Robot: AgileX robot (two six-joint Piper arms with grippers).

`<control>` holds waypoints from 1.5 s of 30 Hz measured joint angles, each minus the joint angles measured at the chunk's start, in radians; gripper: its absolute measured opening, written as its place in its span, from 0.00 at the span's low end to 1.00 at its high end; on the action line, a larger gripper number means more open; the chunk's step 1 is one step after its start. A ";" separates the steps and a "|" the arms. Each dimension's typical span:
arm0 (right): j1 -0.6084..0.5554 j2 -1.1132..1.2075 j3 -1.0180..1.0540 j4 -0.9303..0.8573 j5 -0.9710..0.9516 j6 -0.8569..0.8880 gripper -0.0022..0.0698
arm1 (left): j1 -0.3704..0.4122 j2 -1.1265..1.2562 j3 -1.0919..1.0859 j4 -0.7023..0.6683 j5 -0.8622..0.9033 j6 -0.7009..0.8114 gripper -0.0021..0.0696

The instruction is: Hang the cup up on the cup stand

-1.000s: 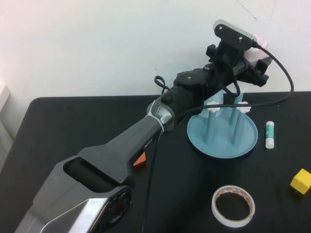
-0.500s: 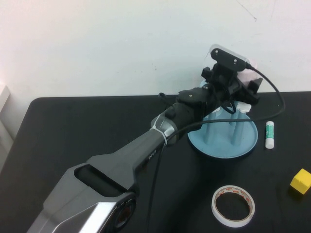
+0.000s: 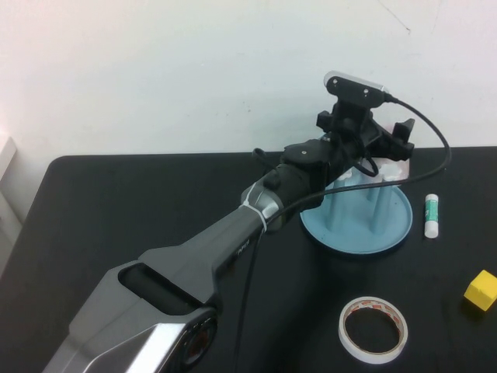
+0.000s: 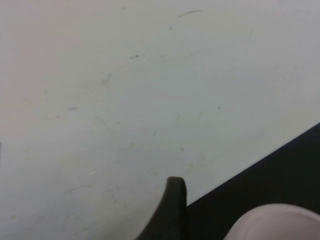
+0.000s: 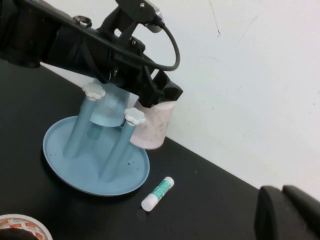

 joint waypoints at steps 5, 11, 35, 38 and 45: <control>0.000 0.000 0.000 0.000 0.000 0.000 0.03 | 0.000 -0.021 0.000 0.000 0.002 0.008 0.85; 0.000 0.000 0.000 -0.004 0.000 0.000 0.03 | 0.000 -0.131 0.000 0.000 -0.087 0.176 0.52; 0.000 0.000 -0.011 -0.029 0.247 -0.020 0.03 | -0.003 -0.699 0.244 -0.031 -0.548 0.526 0.03; 0.000 0.000 -0.055 -0.043 0.527 -0.020 0.03 | 0.005 -0.803 0.379 -0.033 -0.554 0.530 0.03; 0.000 0.000 -0.185 -0.040 0.955 -0.014 0.03 | 0.007 -1.014 0.638 -0.033 -0.516 0.544 0.03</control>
